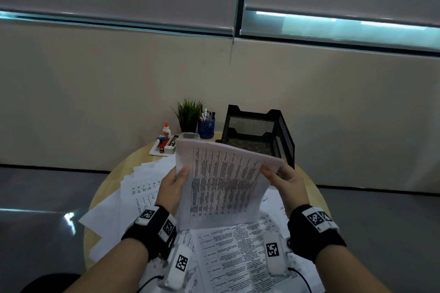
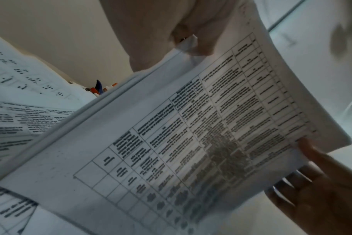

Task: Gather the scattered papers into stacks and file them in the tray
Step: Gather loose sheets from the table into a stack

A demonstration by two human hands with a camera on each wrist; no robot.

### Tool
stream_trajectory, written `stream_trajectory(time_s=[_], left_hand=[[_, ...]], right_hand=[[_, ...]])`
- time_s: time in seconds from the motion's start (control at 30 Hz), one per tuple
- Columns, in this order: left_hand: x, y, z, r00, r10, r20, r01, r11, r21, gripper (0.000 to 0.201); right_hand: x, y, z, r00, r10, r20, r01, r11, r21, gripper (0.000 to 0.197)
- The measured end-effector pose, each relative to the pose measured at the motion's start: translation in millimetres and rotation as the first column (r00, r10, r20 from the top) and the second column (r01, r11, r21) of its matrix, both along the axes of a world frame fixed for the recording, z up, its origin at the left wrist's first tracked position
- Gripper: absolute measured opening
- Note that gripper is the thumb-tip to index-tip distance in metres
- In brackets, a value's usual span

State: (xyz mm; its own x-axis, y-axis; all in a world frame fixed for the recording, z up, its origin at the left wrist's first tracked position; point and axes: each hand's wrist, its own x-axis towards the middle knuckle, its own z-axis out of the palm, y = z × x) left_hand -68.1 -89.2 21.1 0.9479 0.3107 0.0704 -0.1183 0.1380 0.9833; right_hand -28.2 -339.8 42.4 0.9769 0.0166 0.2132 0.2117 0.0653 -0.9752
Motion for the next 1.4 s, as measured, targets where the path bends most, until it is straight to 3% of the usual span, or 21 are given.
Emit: stream_trajectory(time_s=[0.1,0.23,0.27,0.43,0.53,0.73,0.87,1.03,1.17,1.27,1.4], left_hand=[[-2.3,1.2,1.9,0.999,-0.041,-0.018,0.041,0.999,0.003,0.024],[-1.3,-3.5,5.0,0.998,-0.068,-0.005,0.068,0.998,0.000,0.022],[-0.6,-4.5,7.4,0.998,-0.067,0.006,0.067,0.998,-0.009,0.023],[2.4,-3.7,9.5,0.999,-0.045,0.015,0.046,0.999,-0.016,0.014],[-1.5,-9.6,1.1,0.999,-0.044,-0.010,0.044,0.999,-0.018,0.014],[0.8,-11.3,5.0,0.999,-0.014,0.034,0.017,0.996,-0.085,0.017],[-8.0,-14.5,-22.4,0.994,-0.048,-0.098,0.048,0.999,-0.001,0.014],[-5.5,-12.0,-48.4,0.972,-0.063,-0.227,0.093,0.988,0.126,0.009],[6.7,-8.6,-35.6,0.974,-0.104,-0.201,0.138,0.977,0.163,0.012],[16.9,-2.8,-16.3,0.960,-0.183,-0.211,0.232,0.944,0.236,0.026],[21.8,2.8,-7.6,0.871,-0.348,-0.346,0.438,0.870,0.226,0.033]], right_hand=[[-0.7,1.5,-3.1,0.991,0.082,-0.108,-0.082,0.997,-0.002,0.017],[-1.4,7.2,-7.5,0.978,0.153,-0.146,-0.132,0.981,0.142,0.063],[-2.0,7.9,-5.2,0.981,0.144,-0.131,-0.123,0.980,0.158,0.067],[-6.4,8.2,-0.7,0.989,0.102,-0.108,-0.095,0.993,0.068,0.022],[-8.3,12.3,-11.4,0.985,0.072,-0.155,-0.076,0.997,-0.022,0.021],[-3.9,14.3,-0.8,0.994,0.044,-0.100,-0.039,0.998,0.050,0.020],[-4.4,15.4,-34.8,0.971,0.010,-0.239,-0.020,0.999,-0.041,0.025],[-7.1,16.5,-67.8,0.925,-0.051,-0.377,0.009,0.994,-0.113,0.017],[-4.6,19.1,-51.4,0.934,-0.066,-0.352,0.045,0.997,-0.066,0.011],[2.7,15.6,-25.3,0.936,-0.055,-0.348,0.048,0.998,-0.030,0.006],[14.2,4.0,10.3,0.939,-0.066,-0.336,0.057,0.998,-0.034,0.003]])
